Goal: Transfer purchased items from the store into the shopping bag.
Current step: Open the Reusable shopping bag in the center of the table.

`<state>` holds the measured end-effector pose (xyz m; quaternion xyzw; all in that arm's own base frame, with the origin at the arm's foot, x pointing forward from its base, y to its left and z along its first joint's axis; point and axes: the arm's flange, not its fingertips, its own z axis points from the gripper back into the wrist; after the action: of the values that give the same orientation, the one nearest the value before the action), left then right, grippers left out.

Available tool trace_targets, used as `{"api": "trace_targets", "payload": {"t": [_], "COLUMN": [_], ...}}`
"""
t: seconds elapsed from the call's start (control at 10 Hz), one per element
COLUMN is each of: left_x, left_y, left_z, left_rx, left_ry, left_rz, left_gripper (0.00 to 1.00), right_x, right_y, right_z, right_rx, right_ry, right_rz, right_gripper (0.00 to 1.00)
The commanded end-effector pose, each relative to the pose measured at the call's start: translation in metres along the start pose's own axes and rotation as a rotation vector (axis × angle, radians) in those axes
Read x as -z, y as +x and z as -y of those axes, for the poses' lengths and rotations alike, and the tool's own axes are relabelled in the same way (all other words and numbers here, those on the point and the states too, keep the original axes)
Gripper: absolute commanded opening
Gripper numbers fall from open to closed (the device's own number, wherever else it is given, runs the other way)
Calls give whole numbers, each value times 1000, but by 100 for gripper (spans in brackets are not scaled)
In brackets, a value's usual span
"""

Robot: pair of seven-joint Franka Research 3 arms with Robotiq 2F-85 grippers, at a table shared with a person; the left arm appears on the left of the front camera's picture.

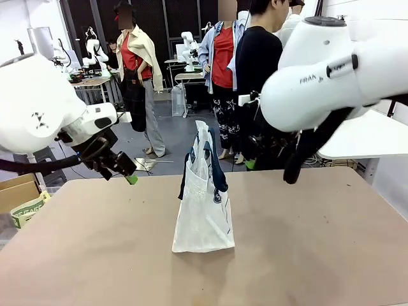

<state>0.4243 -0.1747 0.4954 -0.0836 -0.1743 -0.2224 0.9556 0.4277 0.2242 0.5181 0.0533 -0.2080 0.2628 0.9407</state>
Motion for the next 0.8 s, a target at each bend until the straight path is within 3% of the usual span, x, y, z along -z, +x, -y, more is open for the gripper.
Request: {"api": "trace_targets", "payload": {"t": [0.0, 0.4, 0.5, 0.6, 0.7], "left_x": [-38, -60, -57, -70, -70], "left_y": [37, 88, 91, 75, 75], "left_z": [16, 50, 53, 50, 50], "left_rx": [-86, -108, -46, -90, -90], "left_ry": [-26, -89, -130, -62, -62], "left_rz": [-42, -7, -25, 5, 5], "left_gripper": [100, 100, 100, 100, 100], "right_x": [-18, -46, -42, -50, -50], "right_y": [45, 131, 138, 106, 106], "right_z": [-12, -56, -60, -44, -44], "right_rx": [120, 262, 222, 236, 236], "right_ry": [26, 18, -40, 45, 45], "right_rz": [-38, -58, -32, -15, -15], "right_gripper": [100, 100, 100, 100, 100]}}
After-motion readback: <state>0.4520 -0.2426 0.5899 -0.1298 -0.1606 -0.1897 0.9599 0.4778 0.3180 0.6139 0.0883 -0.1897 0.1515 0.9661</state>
